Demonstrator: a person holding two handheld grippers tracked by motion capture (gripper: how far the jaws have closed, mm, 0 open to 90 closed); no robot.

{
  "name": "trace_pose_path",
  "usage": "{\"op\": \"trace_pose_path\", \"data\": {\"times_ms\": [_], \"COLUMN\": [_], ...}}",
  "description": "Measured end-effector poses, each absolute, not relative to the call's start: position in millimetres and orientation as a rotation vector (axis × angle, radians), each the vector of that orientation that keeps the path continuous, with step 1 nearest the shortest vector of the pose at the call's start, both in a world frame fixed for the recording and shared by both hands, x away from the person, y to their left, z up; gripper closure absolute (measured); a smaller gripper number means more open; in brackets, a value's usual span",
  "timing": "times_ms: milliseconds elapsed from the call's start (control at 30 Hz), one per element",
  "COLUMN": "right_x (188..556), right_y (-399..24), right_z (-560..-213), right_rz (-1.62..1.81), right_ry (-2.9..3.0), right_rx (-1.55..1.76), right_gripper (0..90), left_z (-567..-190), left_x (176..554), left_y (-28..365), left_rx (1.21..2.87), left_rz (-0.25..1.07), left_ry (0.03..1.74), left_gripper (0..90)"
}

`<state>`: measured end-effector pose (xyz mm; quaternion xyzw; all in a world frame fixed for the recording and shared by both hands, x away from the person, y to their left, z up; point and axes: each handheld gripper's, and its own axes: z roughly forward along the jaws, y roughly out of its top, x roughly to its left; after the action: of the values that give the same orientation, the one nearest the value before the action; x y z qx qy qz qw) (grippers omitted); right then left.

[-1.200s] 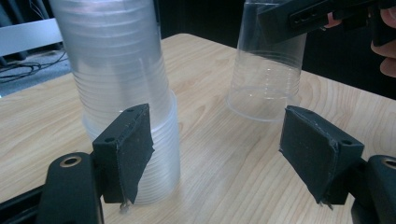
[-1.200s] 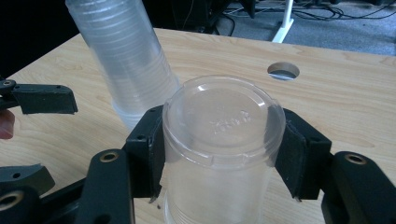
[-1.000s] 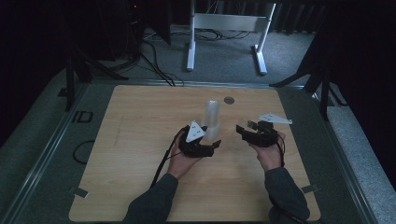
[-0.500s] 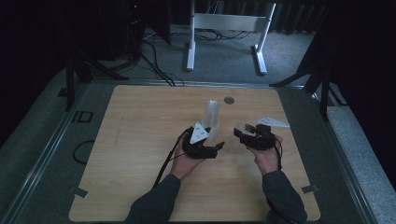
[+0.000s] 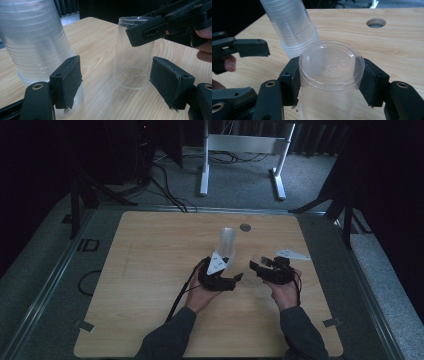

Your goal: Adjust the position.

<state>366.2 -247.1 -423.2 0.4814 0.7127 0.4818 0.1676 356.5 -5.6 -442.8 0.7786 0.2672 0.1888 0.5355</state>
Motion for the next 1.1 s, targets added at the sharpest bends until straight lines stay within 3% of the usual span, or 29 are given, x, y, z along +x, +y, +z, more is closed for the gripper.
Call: {"op": "trace_pose_path", "data": {"times_ms": [1100], "right_x": [360.1], "right_y": [-250.7], "right_z": [-435.3], "right_rz": [1.491], "right_ry": [2.003], "right_rx": [1.451], "right_gripper": [40.8], "left_z": [-447.1], "left_x": [355.6], "left_y": [-14.1], "left_rx": [1.841], "left_rz": [0.448], "left_ry": [0.628], "left_gripper": [25.1]}}
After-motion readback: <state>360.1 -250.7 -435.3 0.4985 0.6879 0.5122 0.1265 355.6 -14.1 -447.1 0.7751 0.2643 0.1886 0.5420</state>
